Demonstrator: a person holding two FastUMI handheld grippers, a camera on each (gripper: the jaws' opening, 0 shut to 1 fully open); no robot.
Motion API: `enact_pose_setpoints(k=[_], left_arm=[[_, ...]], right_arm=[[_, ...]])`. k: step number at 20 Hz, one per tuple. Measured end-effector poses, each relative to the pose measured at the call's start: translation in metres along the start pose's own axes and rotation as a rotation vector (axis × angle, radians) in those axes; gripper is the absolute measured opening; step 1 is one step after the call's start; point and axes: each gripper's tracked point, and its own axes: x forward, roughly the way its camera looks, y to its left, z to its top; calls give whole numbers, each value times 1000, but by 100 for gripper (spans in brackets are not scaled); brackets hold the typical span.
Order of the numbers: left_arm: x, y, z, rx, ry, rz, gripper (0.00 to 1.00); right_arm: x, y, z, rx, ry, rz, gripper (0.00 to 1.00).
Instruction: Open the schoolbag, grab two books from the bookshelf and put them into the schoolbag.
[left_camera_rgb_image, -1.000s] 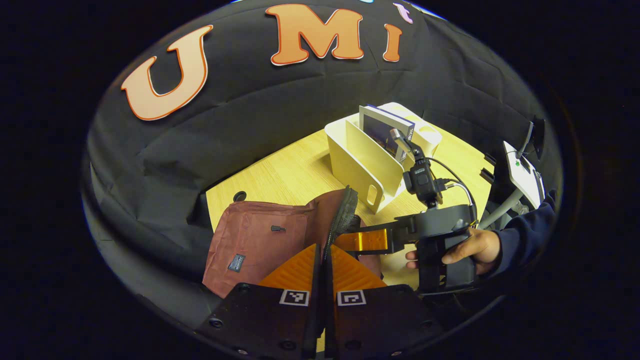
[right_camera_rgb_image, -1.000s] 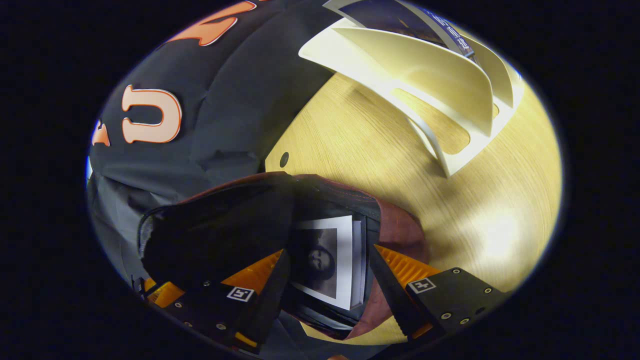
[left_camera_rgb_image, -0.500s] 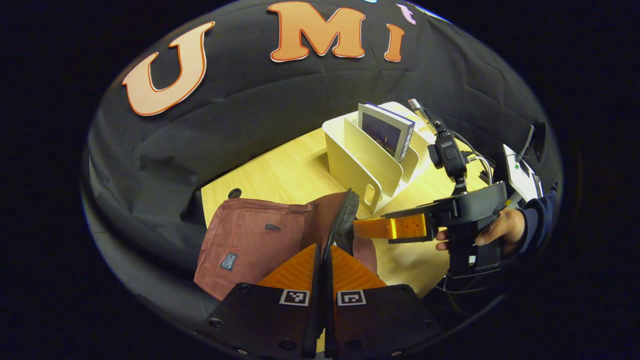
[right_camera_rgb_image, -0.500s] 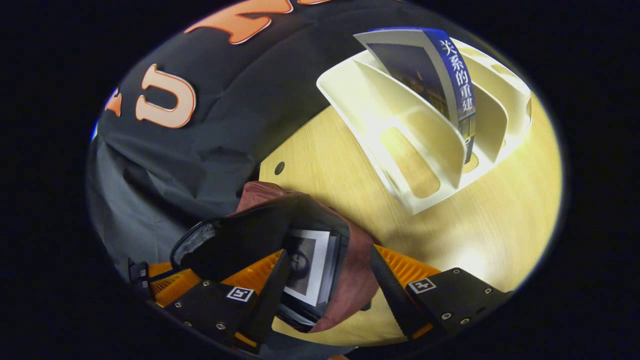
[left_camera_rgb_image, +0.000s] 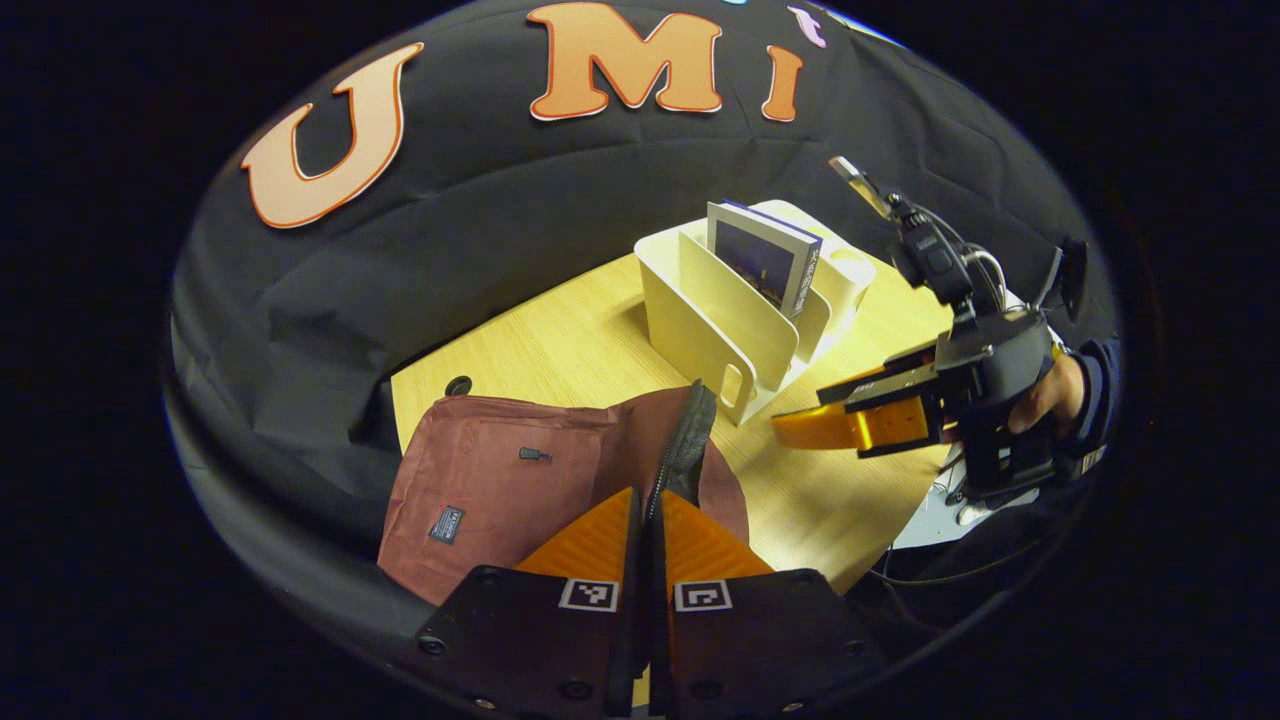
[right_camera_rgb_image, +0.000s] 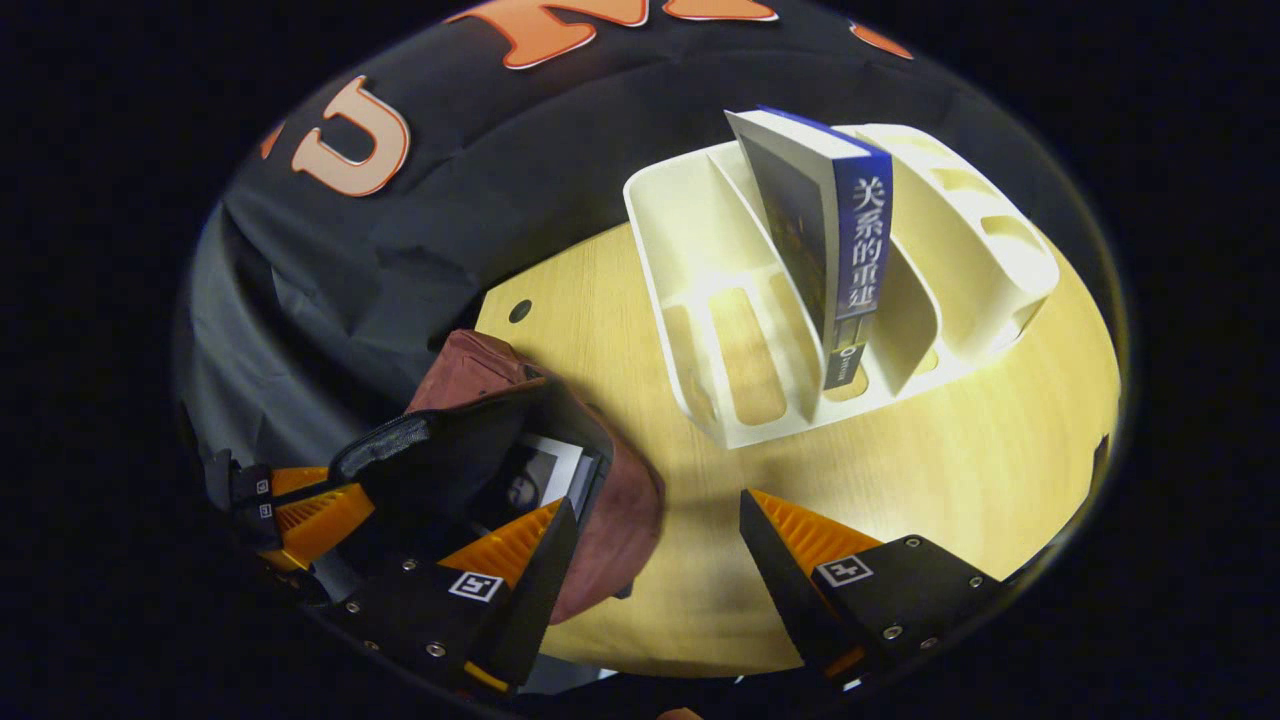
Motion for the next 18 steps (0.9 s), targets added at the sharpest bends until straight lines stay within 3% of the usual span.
enact_pose_setpoints(k=[11, 18], left_arm=[[8, 1, -4, 6, -23, -69, 6], [12, -6, -5, -7, -27, -91, 6]], right_arm=[[-47, -47, 42, -168, 66, -218, 98], [-61, -53, 82, -234, 117, -259, 98]])
